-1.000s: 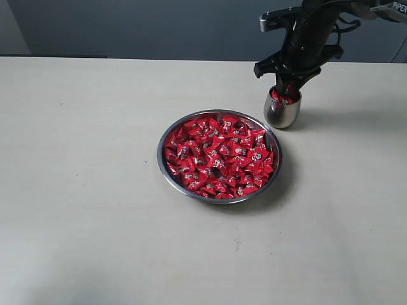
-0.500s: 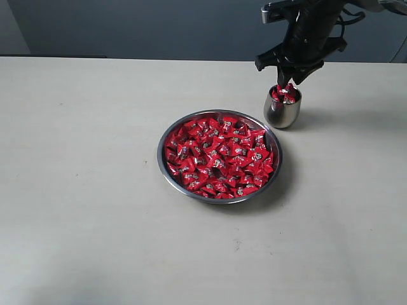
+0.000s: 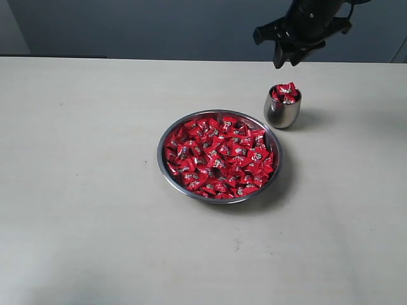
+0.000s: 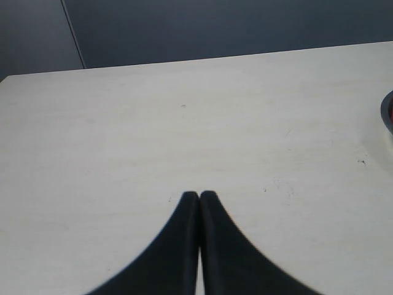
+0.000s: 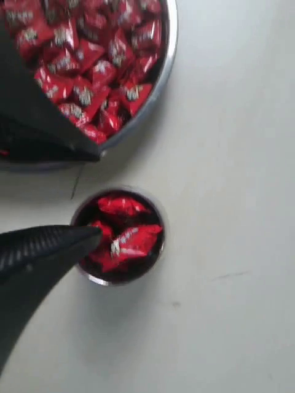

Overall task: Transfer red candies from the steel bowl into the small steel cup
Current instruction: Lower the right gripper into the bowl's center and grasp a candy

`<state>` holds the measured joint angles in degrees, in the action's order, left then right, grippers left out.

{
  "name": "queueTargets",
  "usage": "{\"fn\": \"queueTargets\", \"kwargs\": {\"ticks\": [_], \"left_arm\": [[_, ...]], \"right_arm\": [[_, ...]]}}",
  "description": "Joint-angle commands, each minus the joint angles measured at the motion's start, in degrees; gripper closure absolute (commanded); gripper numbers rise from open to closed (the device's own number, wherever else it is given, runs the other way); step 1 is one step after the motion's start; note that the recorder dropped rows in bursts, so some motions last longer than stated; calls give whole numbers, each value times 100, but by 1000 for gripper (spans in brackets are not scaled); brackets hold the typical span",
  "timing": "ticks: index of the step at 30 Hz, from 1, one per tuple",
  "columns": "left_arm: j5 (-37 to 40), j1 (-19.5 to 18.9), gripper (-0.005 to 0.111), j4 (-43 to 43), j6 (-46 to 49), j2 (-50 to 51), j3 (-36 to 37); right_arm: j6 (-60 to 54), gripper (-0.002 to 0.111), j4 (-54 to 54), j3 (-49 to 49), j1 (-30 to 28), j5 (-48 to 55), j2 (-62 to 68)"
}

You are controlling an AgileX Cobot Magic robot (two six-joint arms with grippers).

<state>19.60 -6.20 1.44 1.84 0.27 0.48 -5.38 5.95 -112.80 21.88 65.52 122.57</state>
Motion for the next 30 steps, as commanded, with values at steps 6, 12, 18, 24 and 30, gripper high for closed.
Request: {"fn": "queueTargets", "kwargs": {"ticks": [6, 12, 18, 24, 30], "left_arm": [[-46, 2, 106, 11, -15, -27, -48], [-46, 2, 106, 11, -15, -27, -48], [-46, 2, 106, 11, -15, -27, -48], [-46, 2, 106, 11, -15, -27, -48], [-46, 2, 106, 11, -15, -27, -48]], "right_arm": [[-257, 73, 853, 2677, 888, -1922, -1338], [-257, 73, 680, 3900, 1072, -2795, -1700], [-257, 73, 601, 3900, 1072, -2682, -1700], [-257, 73, 601, 3900, 1072, -2727, -1700], [-257, 73, 601, 3900, 1072, -2817, -1700]]}}
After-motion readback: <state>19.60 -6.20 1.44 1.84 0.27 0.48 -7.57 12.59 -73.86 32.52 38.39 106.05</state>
